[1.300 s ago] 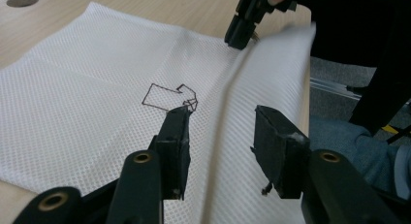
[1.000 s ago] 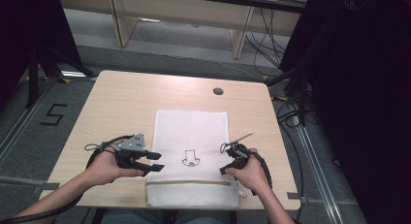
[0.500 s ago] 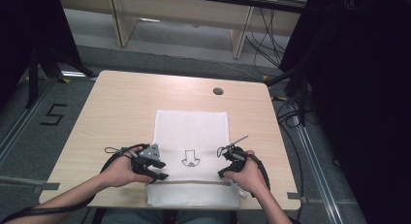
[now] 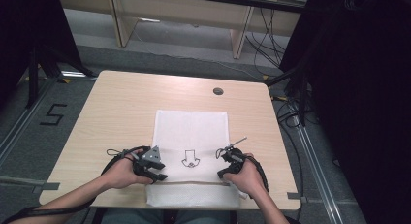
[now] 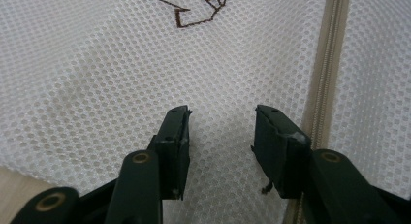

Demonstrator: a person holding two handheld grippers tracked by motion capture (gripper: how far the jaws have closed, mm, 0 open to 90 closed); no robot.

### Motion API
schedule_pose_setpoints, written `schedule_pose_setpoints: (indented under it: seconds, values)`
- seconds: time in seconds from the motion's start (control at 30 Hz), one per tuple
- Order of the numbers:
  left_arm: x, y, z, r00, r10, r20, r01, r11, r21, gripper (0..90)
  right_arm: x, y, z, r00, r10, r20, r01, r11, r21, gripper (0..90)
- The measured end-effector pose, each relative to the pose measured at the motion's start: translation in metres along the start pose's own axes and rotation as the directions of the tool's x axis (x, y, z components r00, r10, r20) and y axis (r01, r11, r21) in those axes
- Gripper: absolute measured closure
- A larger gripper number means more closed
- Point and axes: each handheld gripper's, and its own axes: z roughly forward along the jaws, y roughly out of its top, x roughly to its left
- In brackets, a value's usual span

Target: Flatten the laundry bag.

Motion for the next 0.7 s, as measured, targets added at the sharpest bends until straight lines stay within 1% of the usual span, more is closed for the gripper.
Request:
schedule_pose_setpoints:
  seconds: [0.03, 0.07, 0.17, 0.2, 0.23, 0.27, 0.3, 0.33, 0.37, 0.4, 0.43, 0.47, 0.5, 0.53, 0.57, 0.6, 0.63, 0.67, 0.7]
  values:
    - [0.0, 0.0, 0.0, 1.0, 0.0, 0.0, 0.0, 1.0, 0.0, 56.9, 0.001, 0.0, -0.001, 1.0, -0.004, 0.003, 0.004, 0.9999, 0.013, 87.6]
    - [0.001, 0.0, 0.0, 0.9999, 0.006, -0.011, -0.006, 1.0, 0.0, 56.9, 0.002, 0.001, 0.0, 1.0, -0.003, 0.009, 0.003, 0.9999, 0.014, 87.7]
    - [0.002, -0.001, 0.0, 0.9998, 0.005, -0.019, -0.005, 1.0, 0.0, 57.0, 0.004, 0.002, 0.001, 0.9999, -0.007, 0.008, 0.007, 0.9999, 0.008, 87.8]
    - [0.005, -0.001, -0.001, 0.9995, -0.005, -0.031, 0.005, 1.0, -0.002, 57.0, 0.004, 0.003, 0.001, 0.9998, -0.019, 0.01, 0.019, 0.9998, 0.008, 87.9]
    - [0.005, -0.001, -0.001, 0.9995, -0.005, -0.031, 0.005, 1.0, -0.002, 57.0, 0.004, 0.003, 0.001, 0.9998, -0.019, 0.01, 0.019, 0.9998, 0.008, 87.9]
    - [0.009, -0.003, -0.002, 0.9991, 0.003, -0.042, -0.003, 1.0, 0.005, 57.1, 0.006, 0.005, 0.003, 0.9993, -0.03, 0.021, 0.03, 0.9995, 0.01, 87.8]
    - [0.013, -0.003, -0.004, 0.9981, 0.031, -0.052, -0.03, 0.9992, 0.026, 57.4, 0.008, 0.006, 0.002, 0.9998, -0.016, 0.015, 0.016, 0.9997, 0.016, 87.7]
    - [0.014, -0.003, -0.005, 0.9975, 0.034, -0.061, -0.032, 0.999, 0.032, 57.5, 0.009, 0.007, 0.003, 0.9996, -0.02, 0.018, 0.02, 0.9998, 0.007, 87.7]
    - [0.014, -0.003, -0.005, 0.9975, 0.034, -0.061, -0.032, 0.999, 0.032, 57.5, 0.009, 0.007, 0.003, 0.9996, -0.02, 0.018, 0.02, 0.9998, 0.007, 87.7]
    - [0.016, -0.004, -0.006, 0.9975, 0.02, -0.068, -0.018, 0.9995, 0.026, 57.6, 0.011, 0.009, 0.004, 0.9998, -0.013, 0.014, 0.013, 0.9998, 0.014, 87.3]
    - [0.017, -0.005, -0.007, 0.9965, 0.032, -0.077, -0.03, 0.999, 0.032, 57.6, 0.009, 0.01, 0.005, 0.9993, -0.034, 0.014, 0.034, 0.9994, 0.007, 87.1]
    - [0.017, -0.005, -0.007, 0.9965, 0.032, -0.077, -0.03, 0.999, 0.032, 57.8, 0.009, 0.01, 0.005, 0.9993, -0.034, 0.014, 0.034, 0.9994, 0.007, 87.1]
    - [0.017, -0.005, -0.007, 0.996, 0.024, -0.086, -0.021, 0.9993, 0.031, 57.9, 0.008, 0.011, 0.006, 0.9996, -0.03, -0.001, 0.03, 0.9995, -0.005, 84.9]
    - [0.018, -0.005, -0.007, 0.9961, 0.022, -0.086, -0.019, 0.9994, 0.029, 57.9, 0.008, 0.011, 0.006, 0.9998, -0.017, -0.008, 0.017, 0.9999, -0.001, 84.9]
    - [0.018, -0.005, -0.007, 0.9961, 0.022, -0.086, -0.019, 0.9994, 0.029, 57.9, 0.008, 0.011, 0.006, 0.9998, -0.017, -0.008, 0.017, 0.9999, -0.001, 84.9]
    - [0.018, -0.007, -0.007, 0.9962, 0.006, -0.087, -0.005, 0.9998, 0.021, 57.9, 0.007, 0.012, 0.006, 0.9995, -0.03, -0.007, 0.03, 0.9994, -0.015, 85.2]
    - [0.019, -0.007, -0.008, 0.9962, 0.012, -0.086, -0.011, 0.9997, 0.02, 58.0, 0.006, 0.012, 0.006, 0.9996, -0.028, -0.006, 0.027, 0.9995, -0.018, 85.4]
    - [0.018, -0.008, -0.008, 0.9956, 0.012, -0.093, -0.01, 0.9998, 0.015, 58.1, 0.007, 0.012, 0.006, 0.9998, -0.019, 0.003, 0.019, 0.9997, -0.017, 85.4]
    - [0.015, -0.008, -0.005, 0.9946, -0.031, -0.099, 0.029, 0.9993, -0.024, 58.4, 0.006, 0.012, 0.006, 0.9994, -0.035, 0.0, 0.035, 0.9991, -0.024, 85.4]
